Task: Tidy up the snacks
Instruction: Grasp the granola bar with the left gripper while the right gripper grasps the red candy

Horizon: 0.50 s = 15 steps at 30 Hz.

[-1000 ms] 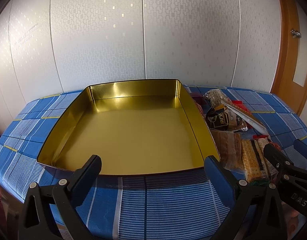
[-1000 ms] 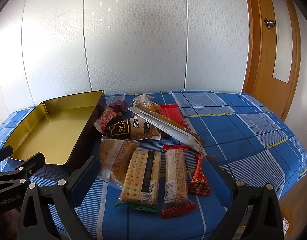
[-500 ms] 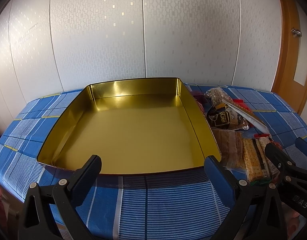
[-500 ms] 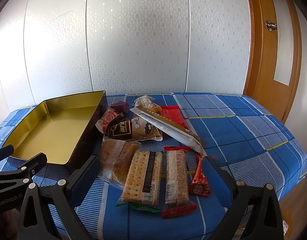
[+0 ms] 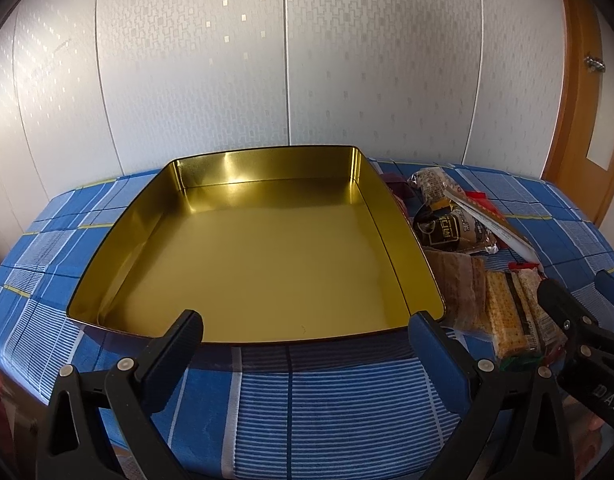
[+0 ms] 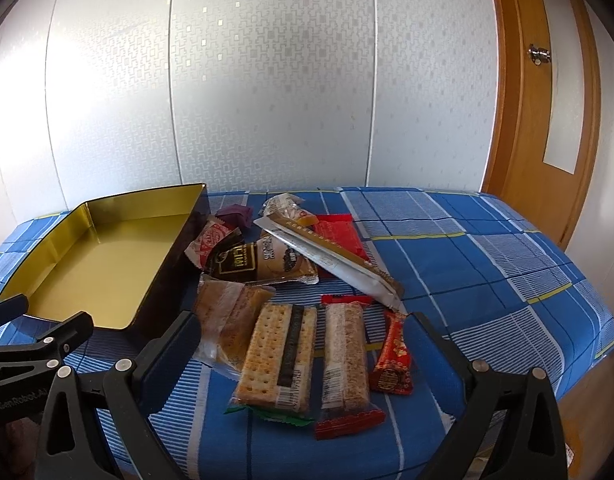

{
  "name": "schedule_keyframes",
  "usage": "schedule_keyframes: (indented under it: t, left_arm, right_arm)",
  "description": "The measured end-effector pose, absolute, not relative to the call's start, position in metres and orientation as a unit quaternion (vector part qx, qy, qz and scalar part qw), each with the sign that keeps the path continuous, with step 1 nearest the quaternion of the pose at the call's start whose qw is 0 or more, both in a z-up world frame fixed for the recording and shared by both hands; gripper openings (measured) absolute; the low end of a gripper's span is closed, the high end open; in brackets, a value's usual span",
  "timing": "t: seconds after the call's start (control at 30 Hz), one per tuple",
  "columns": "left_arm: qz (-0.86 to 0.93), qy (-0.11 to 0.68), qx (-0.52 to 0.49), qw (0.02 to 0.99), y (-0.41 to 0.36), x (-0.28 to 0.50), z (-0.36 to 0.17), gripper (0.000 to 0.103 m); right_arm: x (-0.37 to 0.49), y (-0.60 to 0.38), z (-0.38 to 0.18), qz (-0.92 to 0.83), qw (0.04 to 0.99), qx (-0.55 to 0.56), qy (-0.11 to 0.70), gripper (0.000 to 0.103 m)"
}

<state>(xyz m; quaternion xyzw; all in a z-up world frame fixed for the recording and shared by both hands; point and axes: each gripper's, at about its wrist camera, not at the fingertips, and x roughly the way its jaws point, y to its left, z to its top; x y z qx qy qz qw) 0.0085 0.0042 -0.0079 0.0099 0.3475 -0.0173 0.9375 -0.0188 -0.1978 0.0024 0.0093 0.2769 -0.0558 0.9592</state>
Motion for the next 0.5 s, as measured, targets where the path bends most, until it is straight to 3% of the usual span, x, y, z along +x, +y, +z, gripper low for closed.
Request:
schedule_keyframes:
  t: [0.5]
  left_arm:
    - [-0.081,0.343,0.025,0.936,-0.008,0.001,-0.012,0.103]
  right_arm:
    - [-0.02,-0.228,0.003,-0.081,0.957,0.037,0.275,0.103]
